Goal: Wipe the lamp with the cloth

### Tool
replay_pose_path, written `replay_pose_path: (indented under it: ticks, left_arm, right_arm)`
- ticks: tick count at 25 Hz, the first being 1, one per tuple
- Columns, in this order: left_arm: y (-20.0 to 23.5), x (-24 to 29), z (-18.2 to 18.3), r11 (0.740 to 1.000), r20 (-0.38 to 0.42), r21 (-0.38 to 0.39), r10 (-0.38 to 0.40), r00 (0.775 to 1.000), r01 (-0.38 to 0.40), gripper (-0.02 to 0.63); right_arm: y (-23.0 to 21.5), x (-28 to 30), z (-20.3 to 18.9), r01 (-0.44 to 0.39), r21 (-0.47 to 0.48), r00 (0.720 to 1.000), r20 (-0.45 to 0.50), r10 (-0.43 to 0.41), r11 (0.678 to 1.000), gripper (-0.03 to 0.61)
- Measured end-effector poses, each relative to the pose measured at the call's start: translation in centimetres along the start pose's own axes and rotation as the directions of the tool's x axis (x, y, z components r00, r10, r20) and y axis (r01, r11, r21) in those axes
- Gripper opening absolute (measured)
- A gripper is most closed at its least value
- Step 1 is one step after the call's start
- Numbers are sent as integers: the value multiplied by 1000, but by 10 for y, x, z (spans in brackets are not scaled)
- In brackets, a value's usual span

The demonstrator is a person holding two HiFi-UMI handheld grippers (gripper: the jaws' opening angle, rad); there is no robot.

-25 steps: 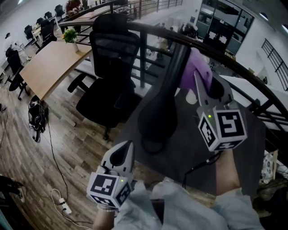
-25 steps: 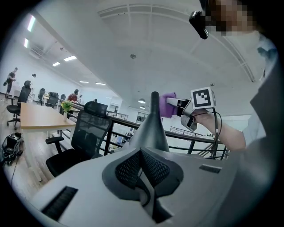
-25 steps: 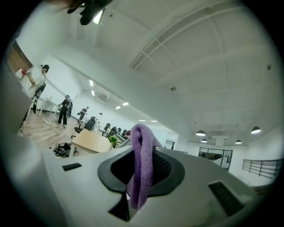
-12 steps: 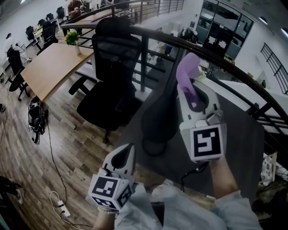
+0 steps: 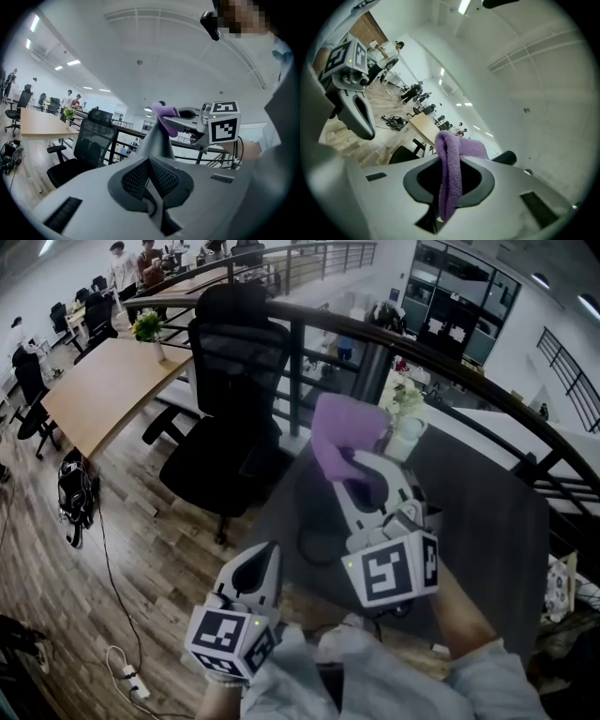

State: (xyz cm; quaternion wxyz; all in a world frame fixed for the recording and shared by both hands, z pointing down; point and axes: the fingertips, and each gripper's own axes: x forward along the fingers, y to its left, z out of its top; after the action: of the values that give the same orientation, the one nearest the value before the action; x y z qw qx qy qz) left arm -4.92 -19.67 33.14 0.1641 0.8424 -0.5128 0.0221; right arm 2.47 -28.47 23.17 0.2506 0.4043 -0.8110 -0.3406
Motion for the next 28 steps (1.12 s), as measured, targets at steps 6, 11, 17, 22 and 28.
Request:
replay_pose_path:
  ticks: [6, 11, 17, 22, 28]
  left_arm:
    - [1, -8, 5, 1000, -20, -1, 17, 1000, -17, 0]
    - [4, -8, 0, 1000, -9, -6, 8, 1000, -9, 0]
    - [1, -6, 0, 1000, -24, -3, 0, 1000, -1, 0]
    - [-2, 0, 3, 1000, 2, 13, -27, 1000, 27, 0]
    - [-11, 9, 6, 998, 0, 27, -52, 999, 52, 0]
  right_arm:
    - [41, -9, 0, -135, -58, 991, -14, 134, 989, 52]
    - [77, -17, -9, -258, -81, 966, -36, 256, 963, 52]
    - [99, -37, -20, -348, -78, 937, -57, 344, 934, 52]
    - [84, -63, -18, -326, 54, 945, -22, 327, 944, 52]
    - [3, -86, -24, -50, 274, 997, -37, 62, 960, 52]
